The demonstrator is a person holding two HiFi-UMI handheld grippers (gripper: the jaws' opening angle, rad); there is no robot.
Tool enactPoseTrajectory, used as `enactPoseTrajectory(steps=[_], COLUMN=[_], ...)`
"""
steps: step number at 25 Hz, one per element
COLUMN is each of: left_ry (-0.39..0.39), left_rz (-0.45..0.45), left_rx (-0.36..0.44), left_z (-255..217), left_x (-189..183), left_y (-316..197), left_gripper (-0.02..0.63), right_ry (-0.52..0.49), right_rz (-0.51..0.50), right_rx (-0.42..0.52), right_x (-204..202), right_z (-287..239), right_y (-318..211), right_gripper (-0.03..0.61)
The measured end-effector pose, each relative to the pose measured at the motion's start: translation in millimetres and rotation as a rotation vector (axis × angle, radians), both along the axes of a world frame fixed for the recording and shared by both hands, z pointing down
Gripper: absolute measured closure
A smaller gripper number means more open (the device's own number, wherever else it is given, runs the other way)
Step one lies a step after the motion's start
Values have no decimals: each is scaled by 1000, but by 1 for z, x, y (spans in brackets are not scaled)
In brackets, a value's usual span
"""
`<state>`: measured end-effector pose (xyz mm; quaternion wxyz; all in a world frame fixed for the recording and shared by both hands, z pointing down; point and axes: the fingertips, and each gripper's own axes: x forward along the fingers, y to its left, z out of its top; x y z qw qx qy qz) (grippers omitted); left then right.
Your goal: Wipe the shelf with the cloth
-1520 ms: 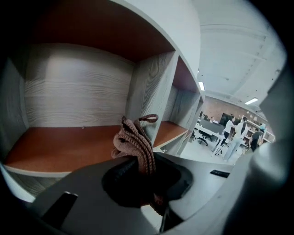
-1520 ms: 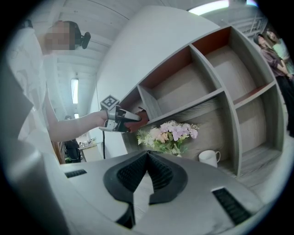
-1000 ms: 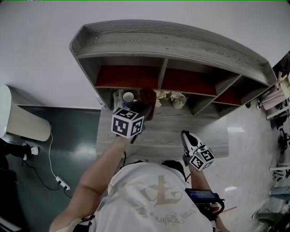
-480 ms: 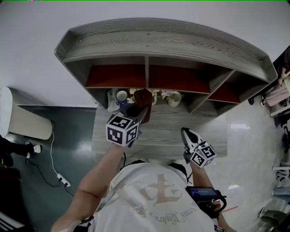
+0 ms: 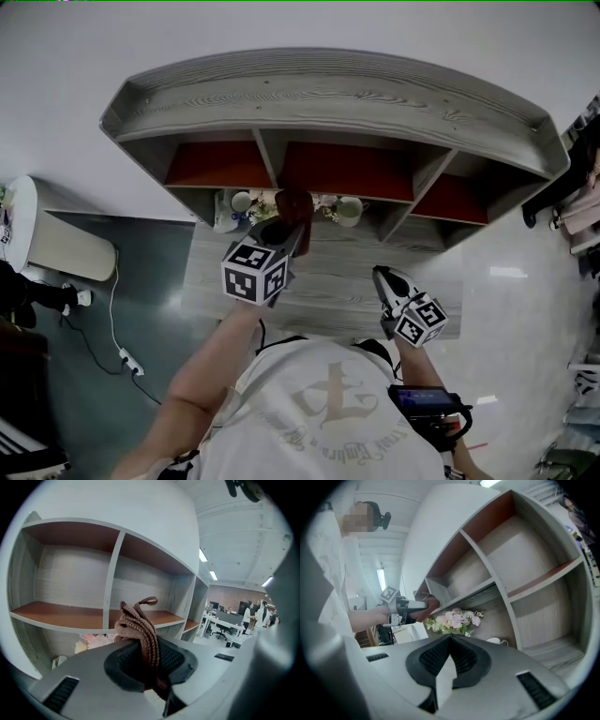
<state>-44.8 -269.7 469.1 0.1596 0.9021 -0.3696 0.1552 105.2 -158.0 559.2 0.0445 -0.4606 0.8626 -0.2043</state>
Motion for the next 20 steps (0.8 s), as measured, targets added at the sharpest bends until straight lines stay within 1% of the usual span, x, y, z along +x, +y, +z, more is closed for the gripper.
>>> enactPoseTrajectory(steps=[4,11,17,20], left_ry=[-35,-125,-224,-258], left_rz=[-63,-156,-208,-230], left_rx=[34,136,184,188], left_z=[-12,-32,-39,-40], left_x=[10,22,32,35], left_y=[-14,-46,-76,-89], left_gripper=[545,546,546,545], right_ry=[-14,-33,-19,-19], right_rz=[-16,-43,-96,-116], right_rx=[5,8,14,20], right_x=[19,47,62,70], right_z=[-1,0,1,1], right_y=[-3,1,7,6], right_gripper=[574,574,574,574])
